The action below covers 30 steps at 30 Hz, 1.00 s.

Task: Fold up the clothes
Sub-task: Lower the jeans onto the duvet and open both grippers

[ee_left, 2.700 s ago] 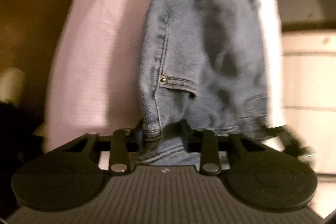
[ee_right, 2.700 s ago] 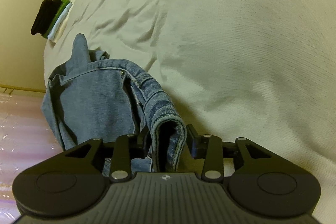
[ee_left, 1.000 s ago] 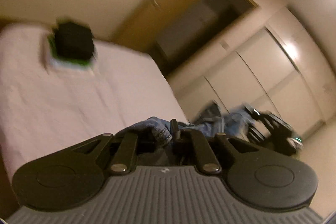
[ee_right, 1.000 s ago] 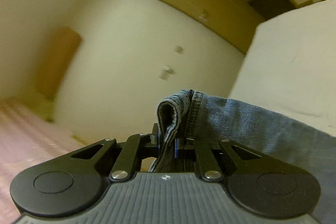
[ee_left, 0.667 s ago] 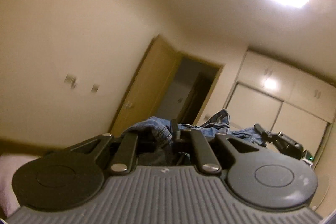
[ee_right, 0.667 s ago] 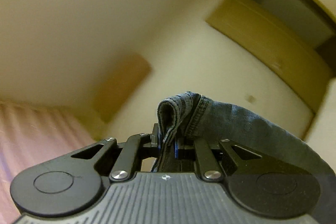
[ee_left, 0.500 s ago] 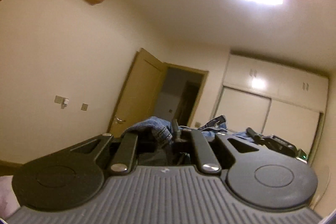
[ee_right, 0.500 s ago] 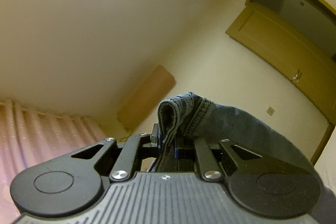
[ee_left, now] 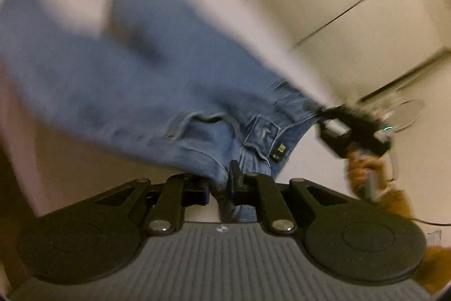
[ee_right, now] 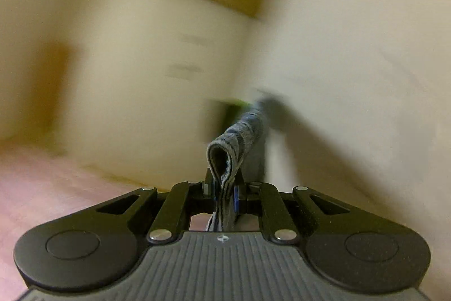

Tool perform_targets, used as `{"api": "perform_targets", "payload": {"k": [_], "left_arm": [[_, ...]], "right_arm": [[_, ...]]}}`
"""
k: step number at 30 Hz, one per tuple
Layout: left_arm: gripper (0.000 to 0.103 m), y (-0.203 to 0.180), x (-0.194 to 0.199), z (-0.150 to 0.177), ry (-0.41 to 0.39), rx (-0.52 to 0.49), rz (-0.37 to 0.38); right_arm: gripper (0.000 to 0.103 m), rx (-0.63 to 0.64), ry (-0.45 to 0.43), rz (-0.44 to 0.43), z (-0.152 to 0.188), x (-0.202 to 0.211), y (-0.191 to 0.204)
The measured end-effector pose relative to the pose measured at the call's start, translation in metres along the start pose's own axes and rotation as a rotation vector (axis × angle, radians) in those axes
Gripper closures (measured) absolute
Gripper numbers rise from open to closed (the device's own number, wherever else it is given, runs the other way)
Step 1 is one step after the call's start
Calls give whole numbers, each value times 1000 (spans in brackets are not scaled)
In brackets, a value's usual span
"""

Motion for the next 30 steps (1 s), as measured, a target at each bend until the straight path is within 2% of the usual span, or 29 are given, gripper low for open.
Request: {"api": "perform_targets", "payload": {"k": [2, 3, 5, 6, 7, 8, 9, 10, 12, 13, 14, 16, 17, 18, 21, 22, 23, 24, 26, 30], "left_arm": [[96, 41, -62, 43, 77, 64, -75], [96, 55, -80, 59, 93, 90, -110], [95, 79, -107, 86, 111, 156, -150], [95, 87, -114, 97, 113, 190, -155], [95, 92, -117, 106, 110, 226, -148], [88, 94, -120, 112, 105, 254, -133], [83, 95, -123, 113, 87, 273, -118], [72, 97, -124, 109, 60, 289, -107], [68, 104, -129, 101, 4, 326, -80], [63, 111, -134, 96, -24, 351, -61], [52, 117, -138, 94, -43, 372, -53], [41, 124, -140, 93, -66, 410, -56], [41, 128, -143, 93, -76, 432, -60], [41, 133, -148, 92, -84, 463, -51], [52, 142, -166, 88, -110, 555, 4], [64, 143, -175, 85, -109, 566, 16], [90, 143, -182, 83, -97, 574, 31], [95, 142, -190, 82, -84, 585, 42], [97, 131, -188, 77, -80, 551, 27], [98, 93, -173, 78, -49, 413, 41]], "right_arm": [[91, -93, 59, 235, 40, -3, -96], [91, -111, 86, 347, 57, -4, -136], [95, -127, 114, 490, 84, -2, -186], [94, -135, 109, 521, 93, 0, -201], [94, -143, 95, 534, 99, 3, -211], [90, -157, 80, 525, 104, 5, -217], [81, -168, 65, 502, 107, 7, -217], [77, -163, 52, 478, 110, 7, -215], [55, -125, 36, 435, 110, 8, -217], [52, -104, 26, 415, 110, 8, -215], [47, -89, 21, 402, 112, 6, -215], [36, -66, 13, 389, 111, 0, -216], [31, -52, 7, 390, 109, -5, -216], [31, -35, 0, 391, 110, -10, -218], [31, -15, -12, 380, 107, -21, -225], [31, -16, -16, 366, 105, -26, -226], [37, -10, -14, 362, 105, -32, -227], [55, -2, -8, 365, 104, -38, -228], [82, 27, 19, 424, 103, -47, -228], [89, 51, 35, 439, 96, -26, -200]]}}
Point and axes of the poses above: each gripper's, at about its wrist camera, not at the fingertips, and x roughly against the way its jaws point, y to its left, z to its underside, the point moved 7 cm from there along -x, roughly the way its jaws point, and after that the axes turned 6 degrees about x, right-handed, at the moved point
